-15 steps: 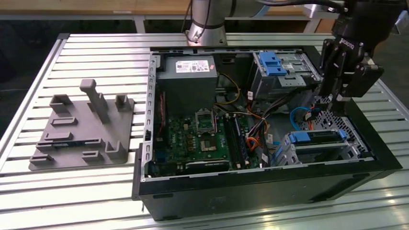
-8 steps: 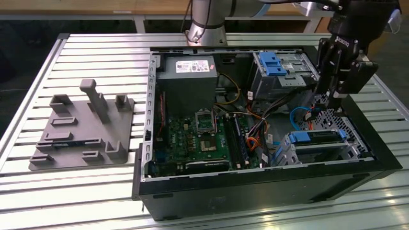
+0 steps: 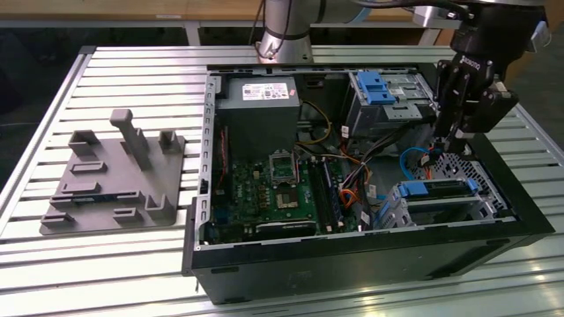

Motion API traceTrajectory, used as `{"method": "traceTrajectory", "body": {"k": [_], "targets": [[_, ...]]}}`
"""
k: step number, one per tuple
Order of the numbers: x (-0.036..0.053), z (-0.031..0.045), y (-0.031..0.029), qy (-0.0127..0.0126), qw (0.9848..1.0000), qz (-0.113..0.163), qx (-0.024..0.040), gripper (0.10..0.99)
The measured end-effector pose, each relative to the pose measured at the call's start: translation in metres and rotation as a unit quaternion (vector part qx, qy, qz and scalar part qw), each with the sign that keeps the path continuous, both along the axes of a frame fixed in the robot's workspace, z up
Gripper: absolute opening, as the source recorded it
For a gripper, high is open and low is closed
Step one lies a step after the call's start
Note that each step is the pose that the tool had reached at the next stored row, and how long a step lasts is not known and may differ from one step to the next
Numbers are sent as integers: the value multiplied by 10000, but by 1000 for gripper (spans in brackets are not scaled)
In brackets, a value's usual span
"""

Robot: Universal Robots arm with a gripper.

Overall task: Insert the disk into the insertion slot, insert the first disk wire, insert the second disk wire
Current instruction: 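Insert the first disk wire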

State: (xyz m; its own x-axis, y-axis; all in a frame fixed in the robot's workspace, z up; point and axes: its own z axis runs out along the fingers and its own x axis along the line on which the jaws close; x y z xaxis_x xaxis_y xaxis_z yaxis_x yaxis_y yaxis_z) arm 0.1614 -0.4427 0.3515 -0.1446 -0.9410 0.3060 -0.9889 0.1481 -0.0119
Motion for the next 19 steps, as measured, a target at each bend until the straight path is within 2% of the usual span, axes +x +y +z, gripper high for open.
{"method": "traceTrajectory", "body": {"k": [4,9,14,15,19], "targets": [[8,-32,6,1,10000,41,-64,482],[8,-72,43,0,9997,94,-217,482],[12,-104,81,0,9997,99,-237,467],[15,-107,89,0,9997,102,-238,392],[29,-113,139,0,9996,114,-242,392]]}}
